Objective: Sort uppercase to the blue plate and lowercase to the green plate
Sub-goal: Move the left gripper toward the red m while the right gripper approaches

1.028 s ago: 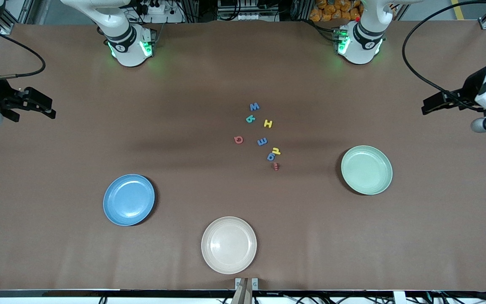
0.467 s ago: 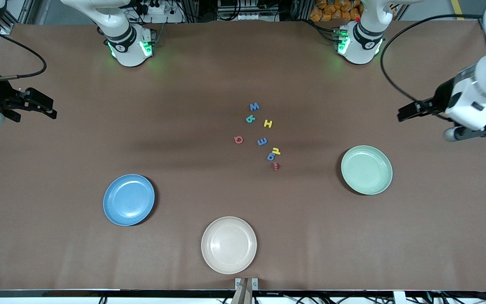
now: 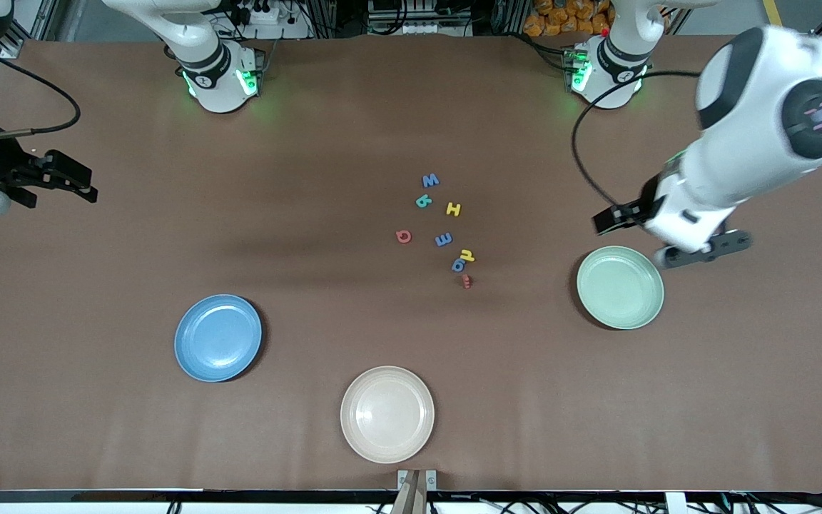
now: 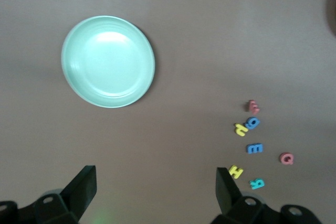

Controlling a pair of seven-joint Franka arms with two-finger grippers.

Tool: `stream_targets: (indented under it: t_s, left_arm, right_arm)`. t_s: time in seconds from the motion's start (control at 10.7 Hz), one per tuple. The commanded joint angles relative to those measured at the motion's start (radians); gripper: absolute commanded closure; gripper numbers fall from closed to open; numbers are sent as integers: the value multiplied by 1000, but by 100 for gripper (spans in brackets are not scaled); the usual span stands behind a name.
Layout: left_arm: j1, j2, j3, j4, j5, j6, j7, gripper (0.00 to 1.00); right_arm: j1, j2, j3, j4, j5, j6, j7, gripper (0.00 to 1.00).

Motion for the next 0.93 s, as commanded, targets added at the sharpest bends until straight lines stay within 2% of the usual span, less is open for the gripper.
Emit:
stream_targets:
  t_s: [0.0, 0.47, 0.65, 0.84]
  left_arm:
    - [-55, 66, -17, -22, -5, 108, -89, 0]
    - [-162, 220, -17, -32, 5, 315, -173, 0]
    - [-222, 280, -17, -26, 82, 377, -287, 0]
    - [-253, 330, -17, -19, 91, 426, -321, 0]
  right_arm:
    - [2, -7, -1, -5, 13, 6, 9, 0]
    - [10, -2, 1, -25, 13, 9, 9, 0]
    - [16, 10, 5, -35, 16, 9, 10, 0]
    - [22, 37, 36, -39, 16, 10, 10, 0]
